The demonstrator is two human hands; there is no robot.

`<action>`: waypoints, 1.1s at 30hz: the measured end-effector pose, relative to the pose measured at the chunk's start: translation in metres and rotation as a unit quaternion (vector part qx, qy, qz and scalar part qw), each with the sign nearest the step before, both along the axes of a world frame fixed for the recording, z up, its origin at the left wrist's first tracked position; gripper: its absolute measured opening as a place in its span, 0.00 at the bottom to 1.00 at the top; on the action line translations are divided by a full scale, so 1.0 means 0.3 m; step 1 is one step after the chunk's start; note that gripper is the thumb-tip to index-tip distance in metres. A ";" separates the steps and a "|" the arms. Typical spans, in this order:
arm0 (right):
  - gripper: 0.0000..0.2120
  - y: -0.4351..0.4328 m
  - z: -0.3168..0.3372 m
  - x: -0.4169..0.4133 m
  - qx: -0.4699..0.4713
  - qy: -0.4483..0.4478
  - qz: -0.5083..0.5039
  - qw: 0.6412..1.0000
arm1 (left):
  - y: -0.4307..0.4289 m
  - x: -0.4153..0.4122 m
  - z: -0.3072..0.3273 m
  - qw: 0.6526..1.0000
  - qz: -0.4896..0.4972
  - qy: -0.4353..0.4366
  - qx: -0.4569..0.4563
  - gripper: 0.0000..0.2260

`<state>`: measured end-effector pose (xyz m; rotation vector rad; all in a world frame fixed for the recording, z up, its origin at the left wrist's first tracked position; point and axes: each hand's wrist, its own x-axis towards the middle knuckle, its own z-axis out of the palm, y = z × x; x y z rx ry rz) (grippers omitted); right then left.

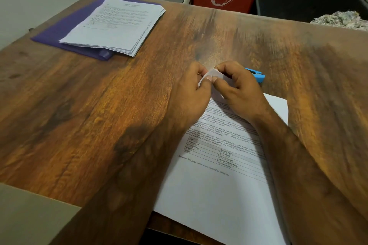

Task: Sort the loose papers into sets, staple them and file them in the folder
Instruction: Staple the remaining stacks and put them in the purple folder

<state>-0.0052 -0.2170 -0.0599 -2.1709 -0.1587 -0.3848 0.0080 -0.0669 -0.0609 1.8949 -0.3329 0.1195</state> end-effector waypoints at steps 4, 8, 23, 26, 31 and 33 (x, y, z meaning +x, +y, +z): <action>0.03 -0.001 -0.001 -0.001 -0.004 -0.003 -0.002 1.000 | 0.002 -0.004 0.000 1.000 0.000 -0.003 0.010 0.03; 0.05 0.006 0.000 -0.008 -0.003 -0.009 0.004 1.000 | 0.003 -0.006 0.004 1.000 0.001 0.001 0.006 0.03; 0.25 0.055 0.102 -0.053 -0.176 -0.009 -0.103 0.979 | 0.195 0.066 0.059 0.985 0.104 0.079 -0.115 0.02; 0.26 0.127 0.083 -0.072 -0.192 0.006 -0.032 0.981 | 0.303 0.071 0.055 0.984 0.125 0.085 -0.095 0.02; 0.27 0.312 0.063 -0.068 -0.242 0.038 0.041 0.969 | 0.472 0.066 0.071 0.980 0.195 0.038 0.002 0.03; 0.26 0.385 0.069 -0.051 -0.265 0.033 0.056 0.962 | 0.528 0.060 0.076 0.973 0.219 0.033 0.068 0.02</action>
